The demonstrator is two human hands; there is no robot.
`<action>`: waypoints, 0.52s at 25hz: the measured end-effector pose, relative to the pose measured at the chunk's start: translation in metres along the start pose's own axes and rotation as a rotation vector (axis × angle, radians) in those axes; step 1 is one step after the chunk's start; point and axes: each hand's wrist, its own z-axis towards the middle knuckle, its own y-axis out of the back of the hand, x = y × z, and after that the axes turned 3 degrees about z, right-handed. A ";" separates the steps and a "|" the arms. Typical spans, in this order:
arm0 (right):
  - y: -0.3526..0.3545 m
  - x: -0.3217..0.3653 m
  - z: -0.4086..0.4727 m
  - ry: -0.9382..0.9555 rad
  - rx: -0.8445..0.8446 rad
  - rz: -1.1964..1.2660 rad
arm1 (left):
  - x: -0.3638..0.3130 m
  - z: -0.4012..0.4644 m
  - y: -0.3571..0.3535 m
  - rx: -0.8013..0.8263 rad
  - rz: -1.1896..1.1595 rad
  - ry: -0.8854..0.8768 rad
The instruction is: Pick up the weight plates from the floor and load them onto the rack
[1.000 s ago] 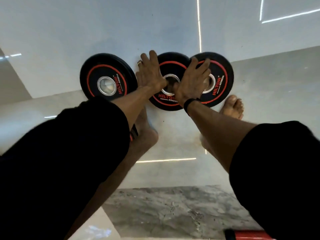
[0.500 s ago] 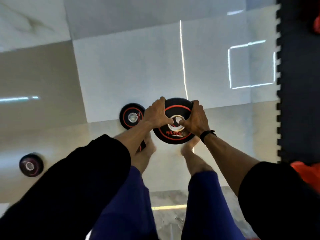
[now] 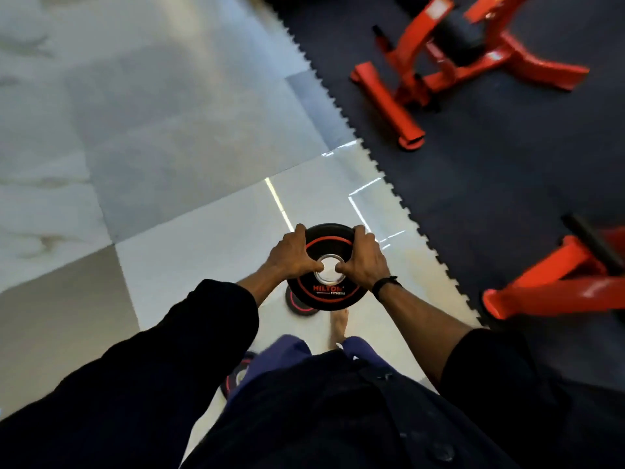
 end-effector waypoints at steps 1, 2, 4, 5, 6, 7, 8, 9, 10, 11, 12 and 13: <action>0.005 -0.005 -0.016 -0.030 -0.051 0.013 | -0.011 -0.005 0.001 0.015 0.042 -0.064; 0.011 -0.009 -0.031 -0.061 -0.105 0.027 | -0.024 -0.010 0.002 0.017 0.086 -0.123; 0.030 -0.019 -0.067 -0.127 -0.225 0.055 | -0.055 -0.028 0.007 0.013 0.158 -0.248; 0.043 -0.024 -0.085 -0.146 -0.282 0.066 | -0.072 -0.037 0.007 -0.001 0.181 -0.318; 0.059 -0.029 -0.102 -0.162 -0.354 0.077 | -0.094 -0.044 0.010 -0.009 0.200 -0.400; 0.074 -0.034 -0.120 -0.182 -0.433 0.085 | -0.117 -0.053 0.012 -0.020 0.218 -0.485; 0.093 -0.039 -0.138 -0.206 -0.519 0.087 | -0.143 -0.062 0.015 -0.040 0.242 -0.573; 0.112 -0.043 -0.155 -0.226 -0.592 0.085 | -0.170 -0.071 0.019 -0.062 0.267 -0.653; 0.131 -0.047 -0.173 -0.249 -0.653 0.078 | -0.196 -0.081 0.023 -0.079 0.287 -0.729; 0.157 -0.053 -0.197 -0.277 -0.727 0.062 | -0.231 -0.097 0.027 -0.094 0.304 -0.830; 0.185 -0.057 -0.222 -0.299 -0.797 0.036 | -0.266 -0.116 0.033 -0.109 0.308 -0.922; 0.217 -0.059 -0.248 -0.316 -0.874 0.005 | -0.302 -0.138 0.040 -0.125 0.294 -1.006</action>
